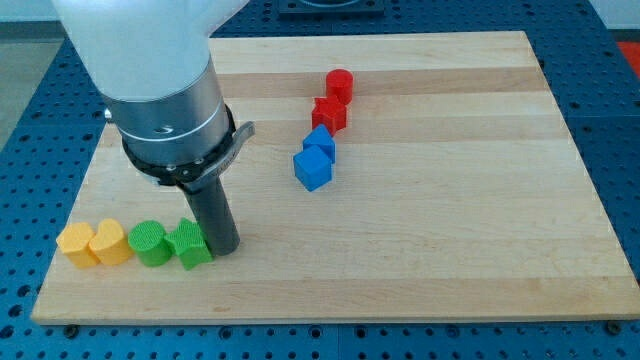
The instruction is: Move the arm to the top right corner
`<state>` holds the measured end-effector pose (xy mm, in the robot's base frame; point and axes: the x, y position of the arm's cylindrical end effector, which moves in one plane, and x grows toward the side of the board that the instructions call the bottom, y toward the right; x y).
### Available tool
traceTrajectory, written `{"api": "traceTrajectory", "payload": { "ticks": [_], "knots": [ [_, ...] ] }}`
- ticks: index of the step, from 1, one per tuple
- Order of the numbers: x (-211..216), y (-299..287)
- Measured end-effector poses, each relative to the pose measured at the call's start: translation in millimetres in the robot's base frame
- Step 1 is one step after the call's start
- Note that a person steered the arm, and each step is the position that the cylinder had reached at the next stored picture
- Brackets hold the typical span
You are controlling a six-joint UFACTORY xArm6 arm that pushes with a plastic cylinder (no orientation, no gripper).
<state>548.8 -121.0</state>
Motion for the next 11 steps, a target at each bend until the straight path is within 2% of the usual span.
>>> {"api": "traceTrajectory", "payload": {
  "ticks": [4,7,11],
  "knots": [
    [-5.6,-8.6],
    [-39.9,58.8],
    [-87.9,84.0]
  ]
}}
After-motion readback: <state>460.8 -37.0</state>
